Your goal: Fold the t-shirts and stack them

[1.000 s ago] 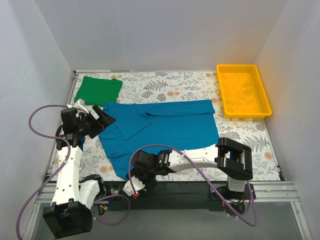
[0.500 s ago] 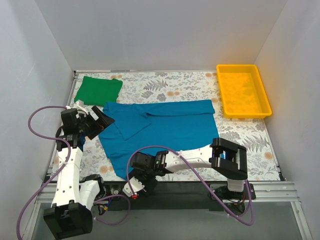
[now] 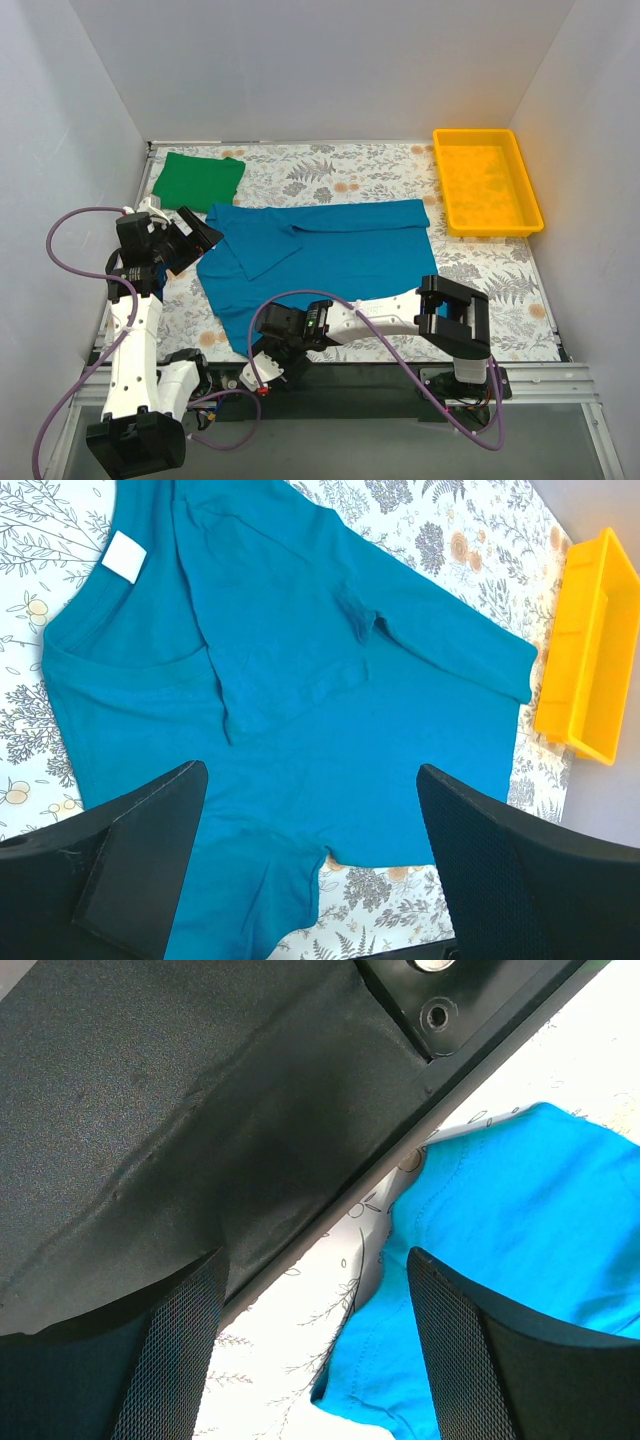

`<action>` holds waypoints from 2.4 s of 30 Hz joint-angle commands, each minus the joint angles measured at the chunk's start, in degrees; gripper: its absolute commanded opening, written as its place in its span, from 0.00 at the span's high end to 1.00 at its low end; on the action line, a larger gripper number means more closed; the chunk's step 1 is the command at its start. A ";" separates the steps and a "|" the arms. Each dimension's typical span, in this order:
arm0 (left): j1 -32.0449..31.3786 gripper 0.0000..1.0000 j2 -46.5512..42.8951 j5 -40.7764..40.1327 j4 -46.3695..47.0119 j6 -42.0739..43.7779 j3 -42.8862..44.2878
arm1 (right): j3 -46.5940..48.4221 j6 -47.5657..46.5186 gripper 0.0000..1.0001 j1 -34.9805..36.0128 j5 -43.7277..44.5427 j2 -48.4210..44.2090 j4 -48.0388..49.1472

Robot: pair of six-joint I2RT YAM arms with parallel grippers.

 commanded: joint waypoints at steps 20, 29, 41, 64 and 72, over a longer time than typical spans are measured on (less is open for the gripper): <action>-0.13 0.15 -1.55 -0.34 0.23 0.51 -1.16 | 2.33 0.95 0.22 0.16 0.14 1.37 -0.44; -0.13 0.15 -1.73 -0.07 0.23 0.42 -1.34 | 2.51 1.12 0.22 0.16 0.06 1.54 -0.44; -0.13 0.15 -1.82 0.10 0.31 0.24 -1.60 | 2.42 1.12 0.22 0.25 0.14 1.54 -0.44; -0.13 0.15 -2.08 0.46 0.49 -0.20 -2.22 | 2.77 1.12 0.22 0.60 -0.21 1.90 -0.53; -0.13 0.15 -2.17 0.72 0.58 -0.28 -2.39 | 2.95 1.12 0.22 0.95 -0.30 2.42 -0.70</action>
